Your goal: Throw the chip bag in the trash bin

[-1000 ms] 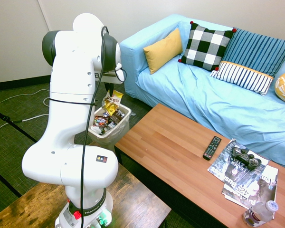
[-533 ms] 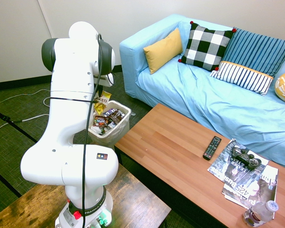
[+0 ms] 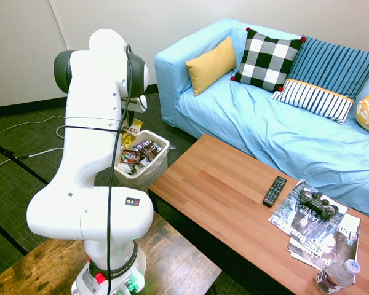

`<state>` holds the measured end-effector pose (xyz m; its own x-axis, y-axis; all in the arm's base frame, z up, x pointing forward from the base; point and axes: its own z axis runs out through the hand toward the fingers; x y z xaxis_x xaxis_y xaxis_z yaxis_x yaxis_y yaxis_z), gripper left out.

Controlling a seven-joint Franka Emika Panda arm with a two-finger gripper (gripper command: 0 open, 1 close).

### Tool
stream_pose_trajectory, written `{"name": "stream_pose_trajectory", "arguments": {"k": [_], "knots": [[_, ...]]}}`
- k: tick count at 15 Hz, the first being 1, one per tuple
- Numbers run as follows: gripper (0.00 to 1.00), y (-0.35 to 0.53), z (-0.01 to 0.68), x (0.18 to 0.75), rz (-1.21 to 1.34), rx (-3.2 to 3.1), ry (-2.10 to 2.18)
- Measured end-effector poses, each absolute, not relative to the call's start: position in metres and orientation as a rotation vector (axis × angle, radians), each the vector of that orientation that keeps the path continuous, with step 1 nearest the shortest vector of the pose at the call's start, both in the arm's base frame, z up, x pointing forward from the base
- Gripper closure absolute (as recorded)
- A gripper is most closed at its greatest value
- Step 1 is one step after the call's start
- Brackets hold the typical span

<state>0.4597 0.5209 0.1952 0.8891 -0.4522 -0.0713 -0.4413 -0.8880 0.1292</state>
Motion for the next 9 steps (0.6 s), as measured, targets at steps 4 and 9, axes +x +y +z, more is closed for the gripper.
{"name": "stream_pose_trajectory", "arguments": {"k": [4,9], "knots": [[0.0,0.5178,0.1959,0.4646,-0.141,2.944,-0.709],[0.0,0.5201,0.1959,0.462,-0.141,2.946,-0.701]]}}
